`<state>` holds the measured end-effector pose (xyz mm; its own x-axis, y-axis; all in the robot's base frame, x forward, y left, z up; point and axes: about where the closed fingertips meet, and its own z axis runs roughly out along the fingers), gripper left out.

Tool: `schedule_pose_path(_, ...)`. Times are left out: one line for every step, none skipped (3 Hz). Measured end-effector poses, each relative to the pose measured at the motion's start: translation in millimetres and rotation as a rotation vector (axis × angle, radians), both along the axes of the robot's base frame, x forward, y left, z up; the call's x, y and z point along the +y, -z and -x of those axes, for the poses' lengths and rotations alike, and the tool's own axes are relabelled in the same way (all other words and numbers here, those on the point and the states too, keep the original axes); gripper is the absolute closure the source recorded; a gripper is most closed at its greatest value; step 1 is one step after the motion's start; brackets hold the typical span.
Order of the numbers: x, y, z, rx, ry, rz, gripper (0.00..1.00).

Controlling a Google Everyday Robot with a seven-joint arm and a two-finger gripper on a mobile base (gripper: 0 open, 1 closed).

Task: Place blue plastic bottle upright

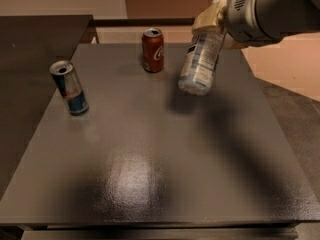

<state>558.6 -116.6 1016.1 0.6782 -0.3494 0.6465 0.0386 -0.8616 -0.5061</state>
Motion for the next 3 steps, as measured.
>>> schedule_pose_path(-11, -9, -10, -0.070, -0.058, -0.038, 1.00)
schedule_pose_path(-19, -17, -16, -0.127, -0.144, -0.083, 1.00)
schedule_pose_path(-29, -12, -18, -0.189, -0.230, -0.108, 1.00)
